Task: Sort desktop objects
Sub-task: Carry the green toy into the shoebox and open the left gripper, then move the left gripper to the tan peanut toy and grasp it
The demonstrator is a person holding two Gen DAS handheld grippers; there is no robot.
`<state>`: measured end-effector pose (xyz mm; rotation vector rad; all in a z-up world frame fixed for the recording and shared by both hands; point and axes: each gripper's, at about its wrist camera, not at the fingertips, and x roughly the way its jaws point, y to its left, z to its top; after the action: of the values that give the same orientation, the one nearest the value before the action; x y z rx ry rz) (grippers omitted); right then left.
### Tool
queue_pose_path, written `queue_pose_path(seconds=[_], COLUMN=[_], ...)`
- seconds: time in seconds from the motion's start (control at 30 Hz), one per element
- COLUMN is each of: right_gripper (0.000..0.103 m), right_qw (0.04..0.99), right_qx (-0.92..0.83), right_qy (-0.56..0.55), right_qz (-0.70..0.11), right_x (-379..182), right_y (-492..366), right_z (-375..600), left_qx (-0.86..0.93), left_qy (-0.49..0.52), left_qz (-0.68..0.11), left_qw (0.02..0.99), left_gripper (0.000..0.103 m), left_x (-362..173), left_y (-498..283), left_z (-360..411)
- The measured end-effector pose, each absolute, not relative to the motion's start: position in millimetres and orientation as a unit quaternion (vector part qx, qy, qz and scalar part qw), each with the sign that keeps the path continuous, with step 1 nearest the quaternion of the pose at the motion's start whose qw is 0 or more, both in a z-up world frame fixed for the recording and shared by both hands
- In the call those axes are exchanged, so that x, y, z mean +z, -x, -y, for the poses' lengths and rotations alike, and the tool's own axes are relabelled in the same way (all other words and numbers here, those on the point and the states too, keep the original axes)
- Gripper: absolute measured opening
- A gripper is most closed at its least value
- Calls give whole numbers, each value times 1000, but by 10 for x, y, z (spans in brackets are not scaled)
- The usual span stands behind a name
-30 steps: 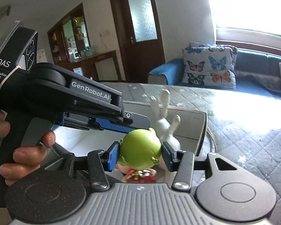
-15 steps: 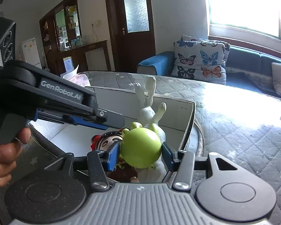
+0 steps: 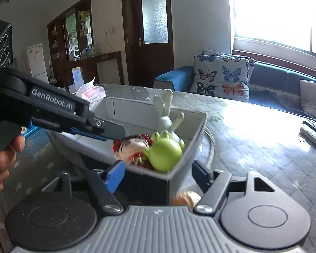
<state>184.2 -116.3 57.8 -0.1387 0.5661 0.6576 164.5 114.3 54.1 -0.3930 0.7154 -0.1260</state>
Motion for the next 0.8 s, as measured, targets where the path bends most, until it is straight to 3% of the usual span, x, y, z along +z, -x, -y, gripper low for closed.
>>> queue_pose_path(seconds=[0.1,0.23,0.53,0.8], right_gripper=[82,94,94,88], right_qw=[908,912,914,910], right_qx=[310,294,273,277], right_qy=[65,60,27,24], right_qz=[-275,-281,-299,-307], right_x=[551,484,331,253], right_y=[-1682,-1519,-1399,-1489], right_z=[1336,1551,1869,1840], left_qx=[-71,-86,-113,-116], left_qy=[190,186,173,216], left_qz=[-352,-366,-399,-415], left_qw=[914,908,894,876], left_gripper=[30,30,30,30], left_x=[501,413,209,52], left_y=[-1576,-1523,-1614,-1735], left_z=[-1039,-878,-508,-493])
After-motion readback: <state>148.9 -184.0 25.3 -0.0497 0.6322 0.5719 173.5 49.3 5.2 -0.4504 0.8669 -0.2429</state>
